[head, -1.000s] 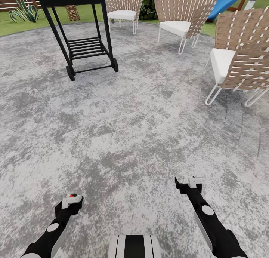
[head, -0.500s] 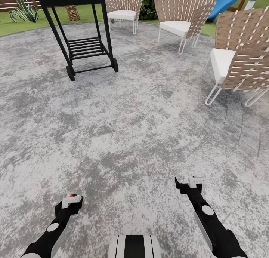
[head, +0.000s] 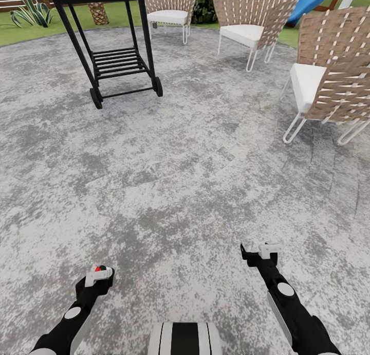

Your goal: In the garden, pick up the pesticide atomizer on the floor and spray pesticide onto both trees until each tree trunk is fully covered.

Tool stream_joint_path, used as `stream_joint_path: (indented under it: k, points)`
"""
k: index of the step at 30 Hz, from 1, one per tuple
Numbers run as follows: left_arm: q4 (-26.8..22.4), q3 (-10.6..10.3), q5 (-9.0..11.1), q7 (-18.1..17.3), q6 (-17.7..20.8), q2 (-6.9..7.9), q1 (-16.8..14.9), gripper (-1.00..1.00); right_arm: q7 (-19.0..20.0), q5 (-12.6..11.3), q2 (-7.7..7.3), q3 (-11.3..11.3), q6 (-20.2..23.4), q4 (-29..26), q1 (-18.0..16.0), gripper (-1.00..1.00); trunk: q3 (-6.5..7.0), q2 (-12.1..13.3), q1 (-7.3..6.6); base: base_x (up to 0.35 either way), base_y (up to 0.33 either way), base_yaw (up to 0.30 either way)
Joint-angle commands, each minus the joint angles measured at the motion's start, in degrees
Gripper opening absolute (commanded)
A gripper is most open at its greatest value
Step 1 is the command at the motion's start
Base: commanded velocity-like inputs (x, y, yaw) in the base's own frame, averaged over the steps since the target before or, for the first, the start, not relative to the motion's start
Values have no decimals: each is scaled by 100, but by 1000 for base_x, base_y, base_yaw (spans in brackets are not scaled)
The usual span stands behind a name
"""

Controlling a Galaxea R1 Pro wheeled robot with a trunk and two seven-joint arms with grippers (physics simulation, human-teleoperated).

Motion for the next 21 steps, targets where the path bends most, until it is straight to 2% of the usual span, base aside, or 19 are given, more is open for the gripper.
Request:
stream_joint_path:
  k: [1,21]
  points:
    - [5,3,-7,13,-19,-1,-2,100,-2,9,-1,1,-16,3,-2,100,-3,-1,-1,0,0,0]
    - [6,9,-7,13,-23,3,-2,100,-2,9,0,1,-16,3,-2,100,-3,-1,-1,23,0,0]
